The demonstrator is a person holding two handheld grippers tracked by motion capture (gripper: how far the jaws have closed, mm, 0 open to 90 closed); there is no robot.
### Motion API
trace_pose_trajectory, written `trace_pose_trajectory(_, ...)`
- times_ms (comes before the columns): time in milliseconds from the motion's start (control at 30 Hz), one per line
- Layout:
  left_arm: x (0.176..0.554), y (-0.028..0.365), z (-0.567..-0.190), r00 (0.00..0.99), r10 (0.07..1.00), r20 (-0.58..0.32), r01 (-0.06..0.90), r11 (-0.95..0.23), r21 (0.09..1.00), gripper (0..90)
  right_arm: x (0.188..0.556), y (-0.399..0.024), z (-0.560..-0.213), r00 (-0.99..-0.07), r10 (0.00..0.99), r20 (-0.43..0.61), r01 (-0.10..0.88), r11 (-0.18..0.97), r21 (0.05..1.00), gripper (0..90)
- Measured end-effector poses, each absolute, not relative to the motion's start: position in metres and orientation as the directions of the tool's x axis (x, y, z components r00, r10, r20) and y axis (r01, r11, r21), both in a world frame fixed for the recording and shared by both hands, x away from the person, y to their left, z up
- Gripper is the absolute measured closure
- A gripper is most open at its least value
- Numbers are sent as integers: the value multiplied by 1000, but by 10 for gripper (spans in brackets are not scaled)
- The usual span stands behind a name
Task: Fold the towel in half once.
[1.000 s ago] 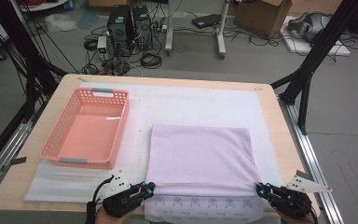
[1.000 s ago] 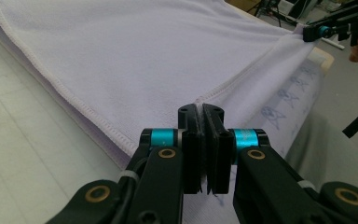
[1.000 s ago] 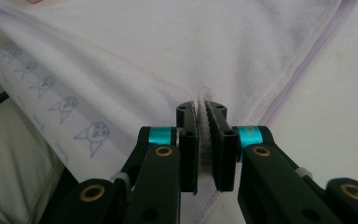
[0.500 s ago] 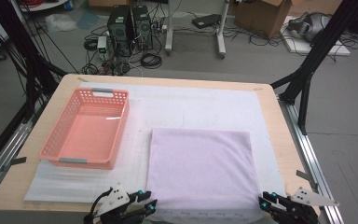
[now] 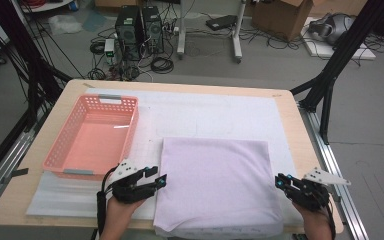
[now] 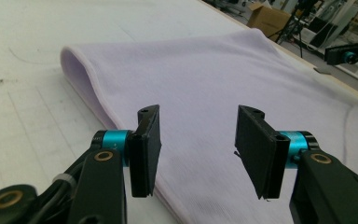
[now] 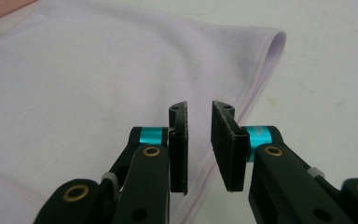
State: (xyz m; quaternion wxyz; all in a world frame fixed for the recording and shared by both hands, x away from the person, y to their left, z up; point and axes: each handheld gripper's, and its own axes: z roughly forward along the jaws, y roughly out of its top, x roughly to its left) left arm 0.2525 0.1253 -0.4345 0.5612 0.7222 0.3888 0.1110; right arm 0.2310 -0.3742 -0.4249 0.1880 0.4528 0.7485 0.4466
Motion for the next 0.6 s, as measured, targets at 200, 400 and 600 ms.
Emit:
trace_pose_trajectory(200, 294, 114, -433, 664, 697, -270, 445, -79, 892, 541, 277, -365, -426, -532, 839, 109, 516, 219, 828, 758)
trace_pose_trajectory(400, 332, 104, -432, 628, 739, -243, 467, -108, 878, 587, 331, -350, -434, -522, 851, 56, 535, 276, 798, 769)
trace_pose_trajectory(600, 355, 99, -437, 583, 773, -251, 508, -106, 855, 607, 366, -349, -447, -482, 874, 56, 583, 273, 765, 792)
